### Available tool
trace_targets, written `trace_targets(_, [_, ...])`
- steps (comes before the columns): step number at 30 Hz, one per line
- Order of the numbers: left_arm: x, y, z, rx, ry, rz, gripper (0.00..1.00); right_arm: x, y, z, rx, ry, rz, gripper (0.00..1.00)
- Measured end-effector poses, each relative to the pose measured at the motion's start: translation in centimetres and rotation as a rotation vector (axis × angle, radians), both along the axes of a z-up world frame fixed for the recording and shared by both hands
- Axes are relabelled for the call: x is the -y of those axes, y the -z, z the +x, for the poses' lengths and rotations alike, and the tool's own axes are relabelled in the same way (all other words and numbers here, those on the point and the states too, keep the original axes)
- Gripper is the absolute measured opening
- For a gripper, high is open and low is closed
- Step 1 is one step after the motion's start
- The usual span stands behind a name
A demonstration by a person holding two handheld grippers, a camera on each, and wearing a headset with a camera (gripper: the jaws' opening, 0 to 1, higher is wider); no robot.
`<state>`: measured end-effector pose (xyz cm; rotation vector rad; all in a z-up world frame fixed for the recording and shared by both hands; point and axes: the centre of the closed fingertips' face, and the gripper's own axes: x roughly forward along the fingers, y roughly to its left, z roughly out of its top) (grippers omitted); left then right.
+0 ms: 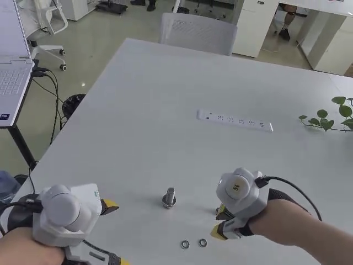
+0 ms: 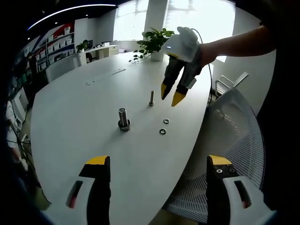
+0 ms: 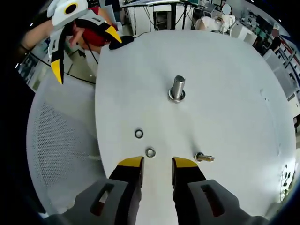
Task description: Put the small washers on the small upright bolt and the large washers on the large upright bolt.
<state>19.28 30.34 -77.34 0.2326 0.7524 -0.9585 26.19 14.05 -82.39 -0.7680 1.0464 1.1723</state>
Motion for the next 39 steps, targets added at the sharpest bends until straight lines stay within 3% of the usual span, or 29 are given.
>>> trace_targets(12, [0.1, 0.1, -0.2, 0.000, 0.006, 0.000, 0.84, -0.4, 0.9, -0.8, -0.005, -0.010, -0.010, 0.26])
trace_targets(17, [0.1, 0.1, -0.3, -0.005, 0.008, -0.003, 0.84, -0.9, 1.5, -0.6, 0.027, -0.011, -0.002, 0.26])
trace_targets(39, [-0.6, 0.0, 0.1, -0.009, 0.002, -0.006, 0.83, -0.8, 4.8, -1.0, 0.004, -0.010, -0.052, 0.25])
